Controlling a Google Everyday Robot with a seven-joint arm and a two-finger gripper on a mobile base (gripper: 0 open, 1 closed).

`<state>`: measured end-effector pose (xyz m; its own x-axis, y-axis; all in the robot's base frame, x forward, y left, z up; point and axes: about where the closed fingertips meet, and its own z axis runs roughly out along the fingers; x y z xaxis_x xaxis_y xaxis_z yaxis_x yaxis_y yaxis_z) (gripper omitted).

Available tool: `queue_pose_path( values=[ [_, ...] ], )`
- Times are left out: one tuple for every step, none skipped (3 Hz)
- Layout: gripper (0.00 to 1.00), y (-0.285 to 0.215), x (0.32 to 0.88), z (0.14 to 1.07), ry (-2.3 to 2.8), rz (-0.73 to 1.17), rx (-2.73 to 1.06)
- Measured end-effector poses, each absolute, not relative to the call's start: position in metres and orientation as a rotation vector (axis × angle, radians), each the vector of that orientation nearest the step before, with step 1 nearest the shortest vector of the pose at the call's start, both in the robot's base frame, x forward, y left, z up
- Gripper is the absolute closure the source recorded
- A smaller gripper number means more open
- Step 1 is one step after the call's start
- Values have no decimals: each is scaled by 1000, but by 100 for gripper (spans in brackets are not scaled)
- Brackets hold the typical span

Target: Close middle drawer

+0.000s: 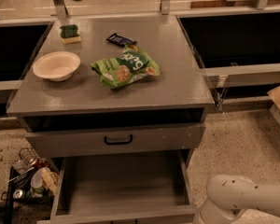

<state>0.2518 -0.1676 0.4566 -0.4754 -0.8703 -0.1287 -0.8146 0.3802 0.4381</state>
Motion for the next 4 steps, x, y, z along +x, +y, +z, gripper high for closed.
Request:
queue_pose_path(
  values=[
    [100,-169,259,450,-2596,-683,1456],
    [100,-171,267,440,-2680,-674,1348],
    [100,-169,278,434,-2763,-630,1269],
    [100,-169,278,434,-2763,-630,1269]
  ],
)
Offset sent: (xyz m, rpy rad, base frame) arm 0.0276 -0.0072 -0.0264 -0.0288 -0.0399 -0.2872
